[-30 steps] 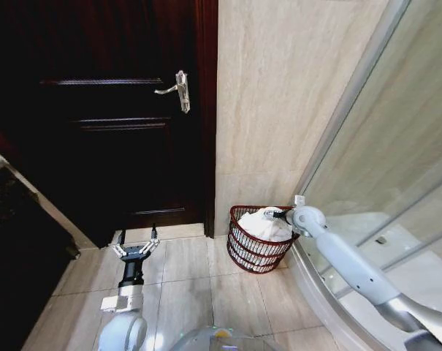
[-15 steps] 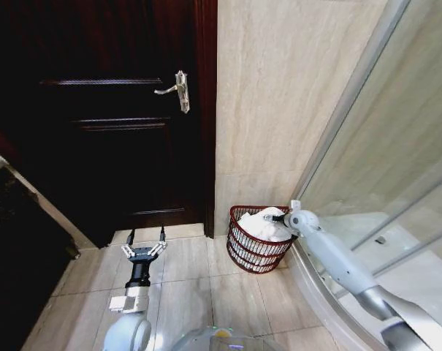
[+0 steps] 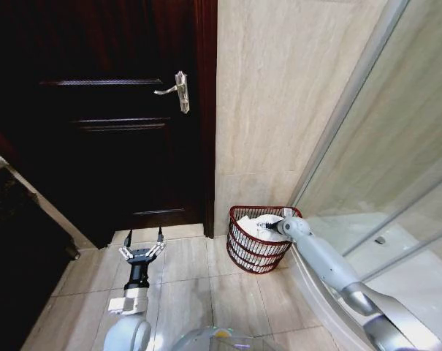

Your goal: Discard the used towel into the hamper.

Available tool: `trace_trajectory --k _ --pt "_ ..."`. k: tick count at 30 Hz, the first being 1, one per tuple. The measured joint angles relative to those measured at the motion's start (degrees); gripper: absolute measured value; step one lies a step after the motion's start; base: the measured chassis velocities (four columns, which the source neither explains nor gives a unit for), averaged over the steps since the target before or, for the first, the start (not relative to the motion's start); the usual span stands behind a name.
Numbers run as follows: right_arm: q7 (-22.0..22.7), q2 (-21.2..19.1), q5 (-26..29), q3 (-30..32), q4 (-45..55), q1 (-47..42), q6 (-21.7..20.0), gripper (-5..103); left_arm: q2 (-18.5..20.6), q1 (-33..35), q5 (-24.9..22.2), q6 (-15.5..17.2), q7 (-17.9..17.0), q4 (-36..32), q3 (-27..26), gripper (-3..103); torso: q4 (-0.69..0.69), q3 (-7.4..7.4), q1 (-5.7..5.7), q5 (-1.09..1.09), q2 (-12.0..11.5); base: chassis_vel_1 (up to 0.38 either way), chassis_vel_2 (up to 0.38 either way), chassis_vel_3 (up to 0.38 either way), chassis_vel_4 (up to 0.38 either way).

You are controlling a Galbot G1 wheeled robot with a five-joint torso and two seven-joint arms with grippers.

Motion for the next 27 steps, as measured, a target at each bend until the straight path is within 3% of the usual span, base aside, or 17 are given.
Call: trace_trajectory --k 7,12,27 --pt "0.93 0.62 -1.04 -0.20 0.24 -0.06 0.00 100 0.18 -1.18 0.05 0.63 -0.23 0.23 0.70 100 0.00 0.01 0.00 0.01 0.00 0.000 0.000 0.000 0.000" --pt "5.60 -0.49 -0.76 1.96 5.10 -0.51 -0.19 100 0.57 -1.86 0.07 1.28 -0.44 0.02 1.78 100 0.04 0.03 0.01 0.07 -0.03 0.000 0.000 0.000 0.000" --pt "16.86 -9.56 -0.24 12.60 34.57 -13.39 1.19 100 1.21 -3.20 0.16 2.48 0.26 -1.14 3.86 100 0.01 0.01 0.01 0.02 -0.03 0.000 0.000 0.000 0.000"
